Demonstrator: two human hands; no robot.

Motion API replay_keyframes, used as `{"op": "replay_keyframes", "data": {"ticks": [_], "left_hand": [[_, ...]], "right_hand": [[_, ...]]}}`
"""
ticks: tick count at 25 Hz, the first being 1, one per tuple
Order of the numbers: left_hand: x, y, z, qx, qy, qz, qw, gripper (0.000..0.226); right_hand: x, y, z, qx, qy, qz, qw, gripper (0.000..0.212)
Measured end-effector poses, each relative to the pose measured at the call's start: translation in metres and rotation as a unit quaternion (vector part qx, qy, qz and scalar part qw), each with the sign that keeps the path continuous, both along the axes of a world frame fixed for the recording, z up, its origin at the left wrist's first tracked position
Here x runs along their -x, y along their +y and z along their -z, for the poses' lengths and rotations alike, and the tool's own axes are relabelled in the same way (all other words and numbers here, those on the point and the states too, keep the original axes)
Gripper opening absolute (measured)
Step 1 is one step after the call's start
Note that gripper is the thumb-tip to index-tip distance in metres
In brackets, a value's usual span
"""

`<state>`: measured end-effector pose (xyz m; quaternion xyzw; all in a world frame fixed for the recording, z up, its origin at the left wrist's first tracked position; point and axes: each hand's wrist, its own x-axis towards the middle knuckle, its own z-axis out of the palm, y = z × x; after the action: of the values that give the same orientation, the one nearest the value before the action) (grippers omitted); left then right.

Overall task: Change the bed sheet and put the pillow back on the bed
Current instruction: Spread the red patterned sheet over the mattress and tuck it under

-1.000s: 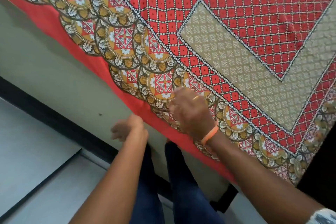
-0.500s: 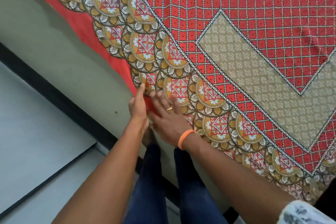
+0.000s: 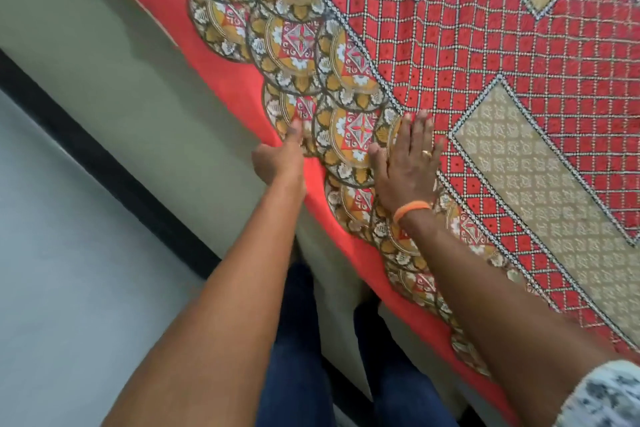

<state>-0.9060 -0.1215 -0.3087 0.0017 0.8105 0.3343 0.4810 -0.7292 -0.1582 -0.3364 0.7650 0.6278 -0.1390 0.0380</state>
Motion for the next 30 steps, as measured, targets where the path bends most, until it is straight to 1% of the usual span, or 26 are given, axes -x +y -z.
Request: {"op": "replay_keyframes", "data": {"ticks": [2, 3, 4, 7, 8, 10, 12, 13, 14, 15, 17, 19, 20, 21, 22, 23, 24, 25, 26, 27, 28, 29, 30], "left_hand": [[0.007, 0.005, -0.009, 0.003, 0.04, 0.01, 0.999, 0.041], [0.01, 0.006, -0.015, -0.007, 0.045, 0.01, 0.999, 0.036], [0.012, 0.008, -0.021, -0.018, 0.032, 0.007, 0.999, 0.035], [0.019, -0.001, -0.028, -0.04, -0.044, -0.02, 0.998, 0.036], [0.028, -0.009, -0.022, -0.039, -0.037, -0.001, 0.999, 0.037], [0.053, -0.034, -0.004, -0.032, 0.042, 0.092, 0.994, 0.048], [0.072, -0.05, 0.013, -0.02, 0.105, 0.186, 0.977, 0.059], [0.077, -0.051, 0.023, -0.012, 0.112, 0.213, 0.971, 0.06], [0.077, -0.046, 0.031, 0.003, 0.093, 0.213, 0.973, 0.058], [0.077, -0.039, 0.042, 0.019, 0.052, 0.189, 0.98, 0.052], [0.076, -0.021, 0.06, 0.063, -0.047, 0.098, 0.992, 0.032], [0.079, -0.006, 0.07, 0.089, -0.047, 0.063, 0.993, 0.005], [0.08, 0.003, 0.068, 0.077, -0.041, 0.043, 0.995, 0.01], [0.082, 0.015, 0.064, 0.041, -0.029, 0.02, 0.999, 0.016], [0.085, 0.029, 0.053, -0.012, -0.017, -0.013, 1.0, 0.019], [0.089, 0.043, 0.043, -0.058, -0.013, -0.04, 0.997, 0.018], [0.09, 0.059, 0.03, -0.088, -0.016, -0.065, 0.994, 0.022], [0.093, 0.074, 0.023, -0.096, -0.019, -0.073, 0.993, 0.035], [0.094, 0.089, 0.016, -0.094, -0.037, -0.072, 0.992, 0.053], [0.096, 0.099, 0.012, -0.088, -0.054, -0.071, 0.992, 0.073], [0.098, 0.107, 0.01, -0.075, -0.059, -0.066, 0.993, 0.083], [0.103, 0.112, 0.009, -0.067, -0.051, -0.055, 0.995, 0.08], [0.11, 0.115, 0.01, -0.07, -0.039, -0.047, 0.996, 0.066]], "right_hand": [[0.009, -0.003, -0.004, 0.004, -0.008, 0.017, 1.0, 0.082], [0.014, -0.002, -0.006, 0.01, -0.012, 0.016, 1.0, 0.083], [0.019, 0.001, -0.008, 0.021, -0.014, 0.016, 1.0, 0.084], [0.03, 0.002, -0.011, 0.042, -0.017, 0.012, 0.999, 0.087], [0.035, 0.0, -0.011, 0.041, -0.024, 0.002, 0.999, 0.087], [0.046, -0.009, -0.011, 0.043, -0.042, -0.042, 0.997, 0.086], [0.055, -0.018, -0.011, 0.042, -0.05, -0.089, 0.994, 0.085], [0.057, -0.02, -0.01, 0.035, -0.054, -0.099, 0.993, 0.085], [0.059, -0.02, -0.009, 0.027, -0.061, -0.099, 0.993, 0.085], [0.06, -0.019, -0.009, 0.022, -0.073, -0.097, 0.992, 0.084], [0.063, -0.018, -0.005, 0.009, -0.092, -0.113, 0.989, 0.08], [0.082, -0.018, 0.0, -0.011, -0.075, -0.193, 0.978, 0.074], [0.094, -0.015, 0.001, -0.032, -0.048, -0.25, 0.967, 0.071], [0.103, -0.006, 0.001, -0.06, -0.009, -0.305, 0.95, 0.067], [0.11, 0.01, -0.002, -0.094, 0.037, -0.348, 0.932, 0.061], [0.113, 0.03, -0.006, -0.13, 0.072, -0.363, 0.92, 0.055], [0.112, 0.05, -0.01, -0.161, 0.091, -0.329, 0.926, 0.053], [0.109, 0.07, -0.011, -0.176, 0.095, -0.239, 0.95, 0.055], [0.102, 0.091, -0.01, -0.159, 0.084, -0.11, 0.978, 0.061], [0.097, 0.11, -0.009, -0.116, 0.064, 0.019, 0.991, 0.07], [0.097, 0.121, -0.007, -0.061, 0.035, 0.099, 0.993, 0.078], [0.103, 0.124, -0.004, -0.02, 0.001, 0.11, 0.994, 0.084], [0.116, 0.123, -0.001, -0.001, -0.021, 0.061, 0.998, 0.086]]}}
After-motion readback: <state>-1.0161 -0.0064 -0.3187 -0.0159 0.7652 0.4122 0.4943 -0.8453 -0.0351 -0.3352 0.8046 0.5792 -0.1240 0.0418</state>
